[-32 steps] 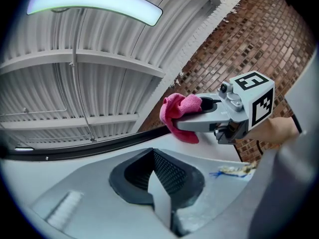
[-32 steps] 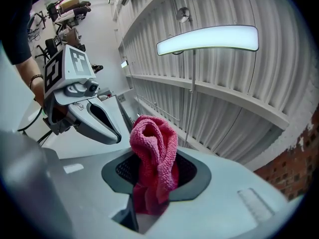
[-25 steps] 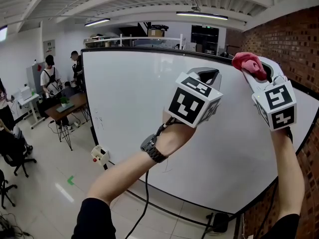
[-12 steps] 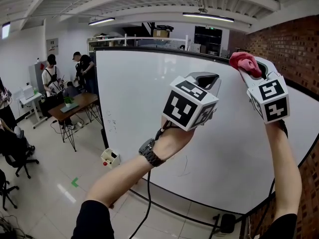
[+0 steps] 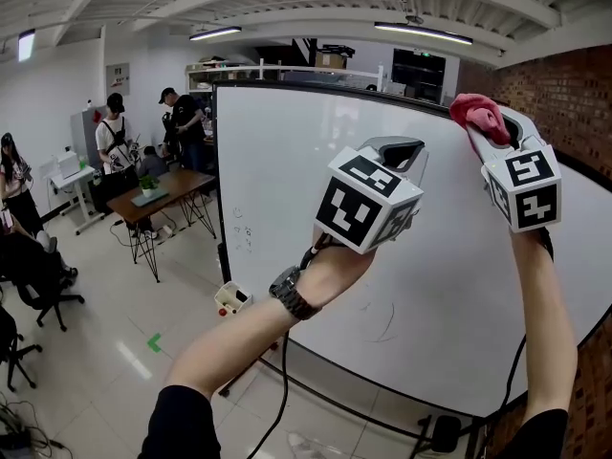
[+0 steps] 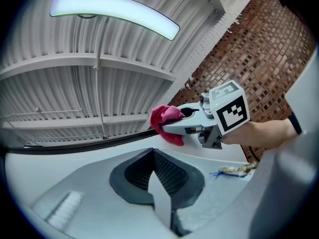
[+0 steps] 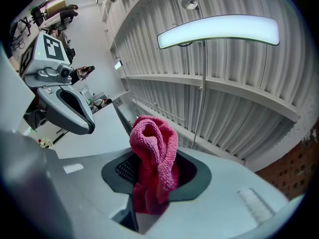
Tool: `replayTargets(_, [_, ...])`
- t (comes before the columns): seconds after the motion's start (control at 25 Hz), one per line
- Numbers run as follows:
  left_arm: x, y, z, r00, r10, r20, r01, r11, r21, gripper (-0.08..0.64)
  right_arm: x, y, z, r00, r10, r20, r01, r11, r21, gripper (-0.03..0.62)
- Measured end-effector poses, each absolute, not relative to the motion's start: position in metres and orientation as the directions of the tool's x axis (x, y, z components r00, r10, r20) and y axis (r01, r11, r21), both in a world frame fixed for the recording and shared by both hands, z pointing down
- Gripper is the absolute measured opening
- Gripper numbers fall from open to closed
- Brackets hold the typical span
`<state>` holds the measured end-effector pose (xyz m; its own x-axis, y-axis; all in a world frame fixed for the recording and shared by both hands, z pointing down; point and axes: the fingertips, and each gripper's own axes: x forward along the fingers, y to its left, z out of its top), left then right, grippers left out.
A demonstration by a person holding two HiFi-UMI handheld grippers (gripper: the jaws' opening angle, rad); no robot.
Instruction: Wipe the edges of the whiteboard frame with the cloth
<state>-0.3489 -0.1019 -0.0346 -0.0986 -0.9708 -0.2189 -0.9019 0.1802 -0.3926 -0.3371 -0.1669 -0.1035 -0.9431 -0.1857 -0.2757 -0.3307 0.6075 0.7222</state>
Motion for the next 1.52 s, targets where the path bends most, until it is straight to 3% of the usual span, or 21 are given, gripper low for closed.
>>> replayTargets(0.64, [-0.434, -0.060, -0.027, -0.062, -0.984, -0.169, -0.830, 0.145, -0.538, 0.000, -0.391, -0.118, -0.105, -0.882, -0.223, -0.415, -0.464, 0.564, 0.683, 0.132])
replayTargets(1.52, [-0.485, -0.032, -0.046, -0.051, -0.982, -0.180, -0.727, 0.161, -0.667, 0.000, -0.449, -0.078, -0.100, -0.892, -0.233, -0.387, -0.451, 0.522, 0.724, 0.133])
